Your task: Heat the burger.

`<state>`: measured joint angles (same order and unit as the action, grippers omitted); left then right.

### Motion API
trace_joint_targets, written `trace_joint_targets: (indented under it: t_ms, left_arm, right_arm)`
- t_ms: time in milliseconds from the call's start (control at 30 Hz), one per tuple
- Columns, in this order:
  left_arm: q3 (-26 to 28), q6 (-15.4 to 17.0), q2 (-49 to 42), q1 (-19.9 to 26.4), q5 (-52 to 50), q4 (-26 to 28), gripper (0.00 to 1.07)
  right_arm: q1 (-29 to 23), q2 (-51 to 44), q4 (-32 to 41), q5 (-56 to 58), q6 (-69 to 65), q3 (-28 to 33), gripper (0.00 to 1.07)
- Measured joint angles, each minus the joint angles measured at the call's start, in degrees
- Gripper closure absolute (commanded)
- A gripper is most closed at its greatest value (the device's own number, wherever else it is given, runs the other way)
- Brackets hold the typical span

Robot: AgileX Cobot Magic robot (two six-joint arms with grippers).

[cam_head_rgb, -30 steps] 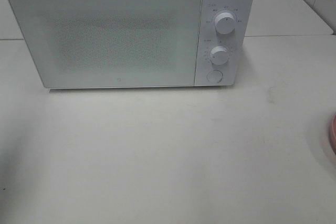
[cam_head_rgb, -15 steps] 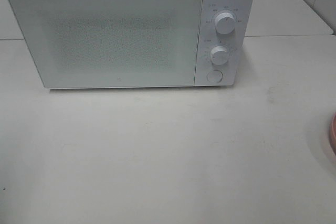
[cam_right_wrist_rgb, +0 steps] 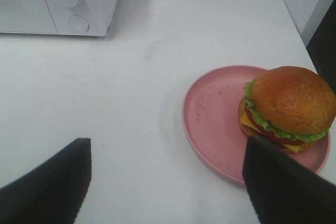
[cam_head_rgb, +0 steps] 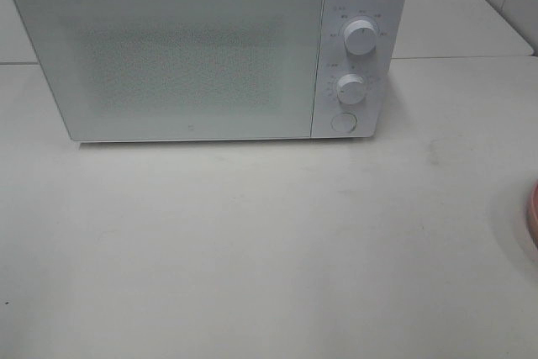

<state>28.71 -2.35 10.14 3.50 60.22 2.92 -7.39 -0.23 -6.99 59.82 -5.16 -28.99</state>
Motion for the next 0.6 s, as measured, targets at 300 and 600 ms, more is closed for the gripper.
trace_joint_targets:
  t_ms: [300, 600]
  left_arm:
    - [0.00, 0.00, -10.37, 0.00, -0.23, 1.26, 0.05]
    - [0.00, 0.00, -10.37, 0.00, -0.29, 1.32, 0.05]
  right_arm:
    - [0.00, 0.00, 0.00, 0.00, 0.00, 0.00, 0.31]
    - [0.00, 0.00, 0.00, 0.00, 0.00, 0.00, 0.31]
